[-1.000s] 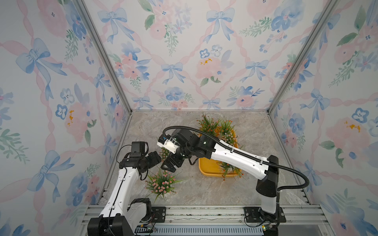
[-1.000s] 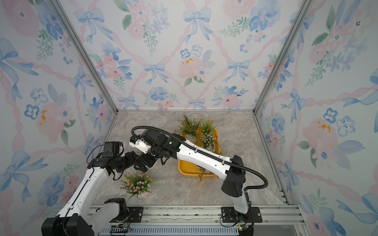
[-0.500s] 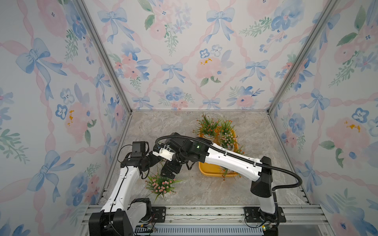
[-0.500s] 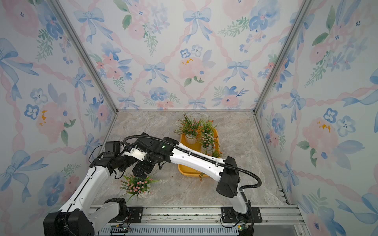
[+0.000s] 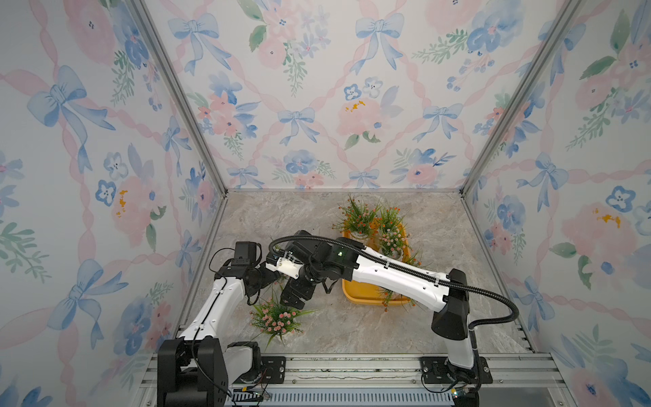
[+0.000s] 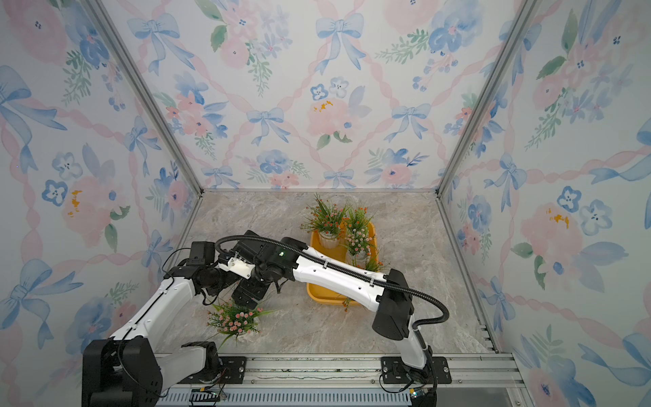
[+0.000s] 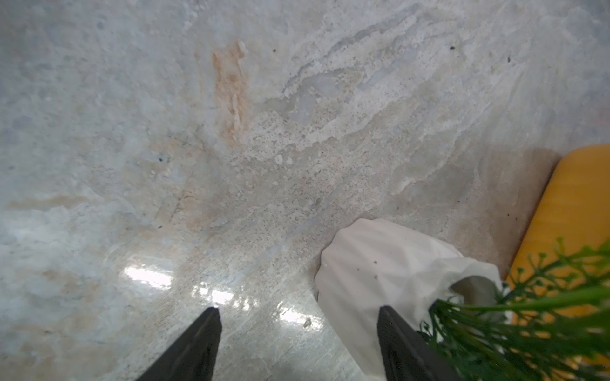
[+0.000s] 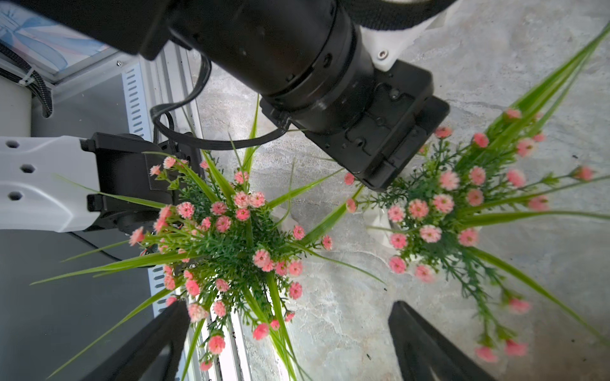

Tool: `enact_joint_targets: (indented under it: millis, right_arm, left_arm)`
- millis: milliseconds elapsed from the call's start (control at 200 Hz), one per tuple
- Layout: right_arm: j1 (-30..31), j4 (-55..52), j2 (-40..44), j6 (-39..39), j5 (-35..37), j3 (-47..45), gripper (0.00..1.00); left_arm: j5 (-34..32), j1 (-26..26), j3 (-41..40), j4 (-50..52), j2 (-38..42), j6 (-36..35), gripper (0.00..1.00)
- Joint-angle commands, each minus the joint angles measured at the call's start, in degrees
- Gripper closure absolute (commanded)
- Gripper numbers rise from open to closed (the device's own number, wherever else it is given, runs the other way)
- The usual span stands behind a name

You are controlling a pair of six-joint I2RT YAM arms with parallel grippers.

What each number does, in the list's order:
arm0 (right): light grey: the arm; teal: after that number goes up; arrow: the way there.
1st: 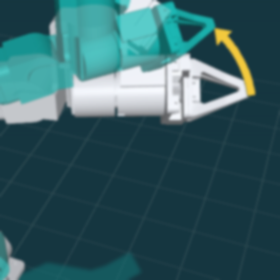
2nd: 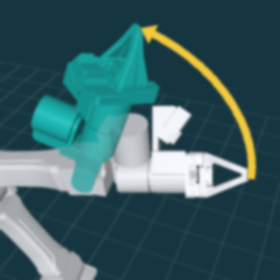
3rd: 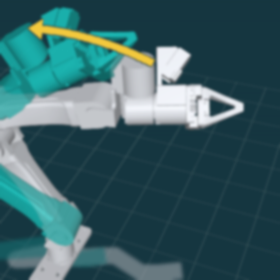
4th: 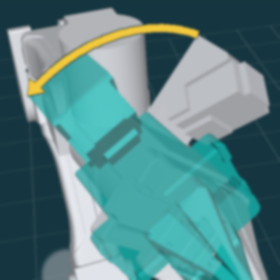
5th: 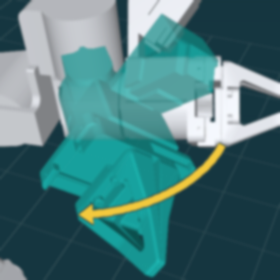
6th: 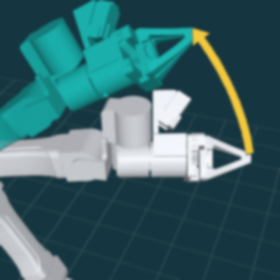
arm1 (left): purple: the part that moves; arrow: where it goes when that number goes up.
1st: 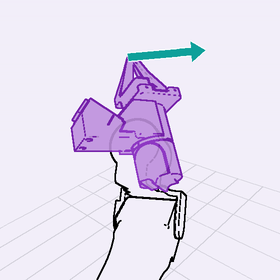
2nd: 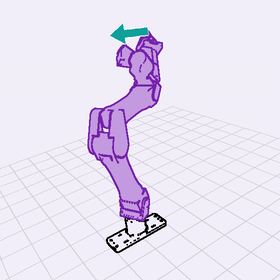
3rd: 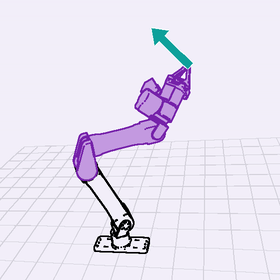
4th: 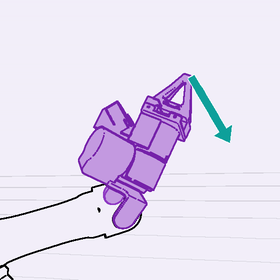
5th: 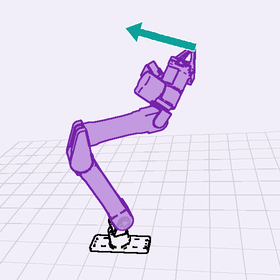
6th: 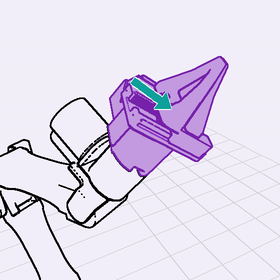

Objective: Put the potted gypsophila into the storage box
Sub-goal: Pick up the baby's breath potted plant from the center of the board.

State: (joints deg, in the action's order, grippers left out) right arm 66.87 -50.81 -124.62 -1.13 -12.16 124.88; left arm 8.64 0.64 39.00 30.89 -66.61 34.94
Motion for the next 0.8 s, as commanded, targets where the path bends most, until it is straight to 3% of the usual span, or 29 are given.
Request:
enact_joint_targets:
  millis: [0,385,795]
  right_arm:
    - [-1.3,-1.1,1.3,-0.1,0.4,-1.3,0.03]
    - [-5.1,2.9,5.6,2.6,0.2,-8.2,0.03]
    - [-7.8,5.1,8.2,4.1,2.0,-11.1,0.03]
  left_arm:
    - [1.9,-1.7,2.1,-1.9,-1.3,-1.3,0.23]
    - [3.1,-4.5,1.6,-3.3,-1.4,-0.6,0.23]
    - [-2.6,-6.7,0.5,-3.3,-4.3,0.0,0.31]
